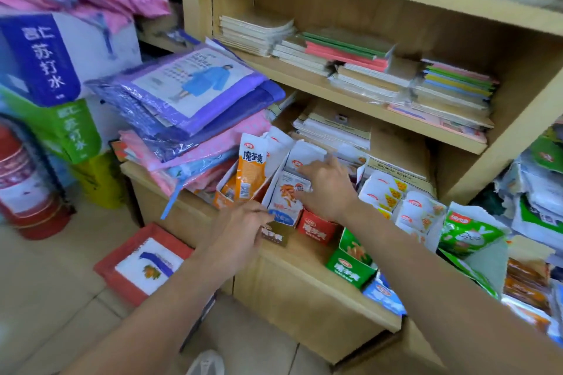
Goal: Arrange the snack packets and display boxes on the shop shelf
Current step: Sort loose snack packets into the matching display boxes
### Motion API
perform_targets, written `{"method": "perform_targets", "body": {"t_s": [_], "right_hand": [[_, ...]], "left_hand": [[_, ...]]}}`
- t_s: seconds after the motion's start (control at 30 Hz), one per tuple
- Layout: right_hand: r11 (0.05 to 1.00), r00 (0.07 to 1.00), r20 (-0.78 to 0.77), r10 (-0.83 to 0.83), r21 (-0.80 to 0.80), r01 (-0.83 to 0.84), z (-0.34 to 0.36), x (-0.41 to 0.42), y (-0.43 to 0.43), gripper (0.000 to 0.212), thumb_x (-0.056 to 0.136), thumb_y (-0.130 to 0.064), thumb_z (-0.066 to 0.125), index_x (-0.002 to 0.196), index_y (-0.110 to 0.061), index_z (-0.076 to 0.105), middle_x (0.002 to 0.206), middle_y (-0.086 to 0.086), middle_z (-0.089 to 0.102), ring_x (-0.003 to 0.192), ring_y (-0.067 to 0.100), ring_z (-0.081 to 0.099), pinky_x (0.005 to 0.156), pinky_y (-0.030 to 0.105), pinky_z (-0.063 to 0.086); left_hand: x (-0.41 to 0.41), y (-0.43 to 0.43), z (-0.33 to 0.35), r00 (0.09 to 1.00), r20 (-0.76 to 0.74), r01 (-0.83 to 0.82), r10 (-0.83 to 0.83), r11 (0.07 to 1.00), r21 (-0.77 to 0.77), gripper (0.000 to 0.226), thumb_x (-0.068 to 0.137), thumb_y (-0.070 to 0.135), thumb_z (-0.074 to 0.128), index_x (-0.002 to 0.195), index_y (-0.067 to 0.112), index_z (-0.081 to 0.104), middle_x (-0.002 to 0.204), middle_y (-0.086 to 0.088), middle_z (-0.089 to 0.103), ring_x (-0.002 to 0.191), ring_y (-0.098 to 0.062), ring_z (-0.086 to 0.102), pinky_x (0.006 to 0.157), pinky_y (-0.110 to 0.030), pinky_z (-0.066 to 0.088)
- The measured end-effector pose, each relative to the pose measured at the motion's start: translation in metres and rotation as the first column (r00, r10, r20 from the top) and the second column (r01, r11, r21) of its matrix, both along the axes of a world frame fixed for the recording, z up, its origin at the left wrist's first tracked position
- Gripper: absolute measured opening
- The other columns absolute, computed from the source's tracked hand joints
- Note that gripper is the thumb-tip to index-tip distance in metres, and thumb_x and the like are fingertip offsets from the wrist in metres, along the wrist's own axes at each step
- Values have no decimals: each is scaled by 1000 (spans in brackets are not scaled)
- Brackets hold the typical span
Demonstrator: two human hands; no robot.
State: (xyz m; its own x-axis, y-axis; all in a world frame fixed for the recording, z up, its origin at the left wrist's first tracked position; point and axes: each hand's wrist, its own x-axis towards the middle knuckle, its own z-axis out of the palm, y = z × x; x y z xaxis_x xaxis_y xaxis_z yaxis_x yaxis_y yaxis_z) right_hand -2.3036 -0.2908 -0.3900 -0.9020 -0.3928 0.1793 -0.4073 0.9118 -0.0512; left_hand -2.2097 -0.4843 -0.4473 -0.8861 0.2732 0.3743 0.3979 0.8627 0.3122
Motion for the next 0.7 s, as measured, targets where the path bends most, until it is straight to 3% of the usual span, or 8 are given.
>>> {"method": "perform_targets", "body": {"t_s": [0.1, 0.2, 0.3, 0.37, 0.43, 0.53, 0.6, 0.7], "right_hand": [[982, 997, 26, -69, 180, 64, 1, -9, -14, 51, 86, -49, 66, 128, -22, 58, 113, 4, 60, 119, 32, 38, 95, 46, 36], [982, 993, 48, -108, 160, 100, 0, -10, -24, 44, 82, -52, 72, 115, -24, 62, 103, 1, 57, 115, 28, 37, 96, 45, 34], [994, 993, 32, -111, 30, 110, -4, -10, -23, 34, 79, -46, 78, 102, -24, 68, 99, -2, 58, 109, 24, 41, 91, 40, 34], [995, 997, 48, -64, -67, 67, -6, -7, -21, 26, 78, -39, 81, 95, -22, 71, 95, -2, 64, 102, 21, 50, 89, 38, 41], [983, 995, 102, 6, -184, 13, -4, -1, -19, 15, 79, -29, 82, 83, -21, 70, 80, -5, 65, 82, 16, 59, 77, 35, 49], [951, 998, 54, 16, -309, 1, 5, 9, -11, 19, 82, -19, 79, 72, -22, 64, 64, -5, 60, 62, 16, 55, 60, 30, 42], [887, 998, -11, -57, -459, 45, 17, 12, 0, 19, 83, -16, 78, 71, -17, 64, 64, 1, 62, 62, 22, 58, 60, 33, 46], [743, 977, -75, -199, -661, 100, 35, 20, 22, 18, 85, -17, 76, 71, -21, 66, 64, -6, 65, 58, 12, 58, 59, 31, 49]], "left_hand": [[-1, -3, -1, 1000, 11, 14, -14, 1000, -6, 43, 80, 3, 68, 117, 24, 74, 118, 5, 70, 108, -21, 64, 85, -38, 55], [-3, -7, -3, 998, 55, 25, -26, 1000, 13, 47, 85, 6, 59, 126, 28, 69, 125, 10, 64, 116, -18, 57, 89, -38, 52], [-4, -7, -3, 997, 78, 25, -26, 1000, 15, 43, 88, 9, 58, 125, 29, 69, 123, 10, 62, 116, -16, 55, 89, -37, 53], [-5, -6, -2, 996, 88, 27, -28, 999, 18, 43, 88, 11, 57, 125, 30, 68, 122, 9, 62, 117, -17, 55, 88, -39, 53], [-6, -7, -3, 993, 111, 24, -27, 999, 22, 43, 88, 12, 57, 126, 30, 68, 122, 7, 62, 116, -18, 55, 88, -40, 53], [-7, -9, -3, 991, 134, 4, -6, 1000, 14, 34, 87, 14, 54, 114, 27, 70, 115, 7, 63, 111, -19, 58, 81, -40, 55], [-7, -10, -3, 990, 142, -10, 6, 1000, 25, 25, 87, 16, 53, 103, 25, 70, 111, 8, 64, 108, -18, 59, 77, -38, 55], [-6, -11, -1, 989, 142, -42, 33, 997, 61, 25, 90, 19, 54, 106, 27, 71, 113, 10, 66, 107, -15, 61, 77, -35, 54]]}}
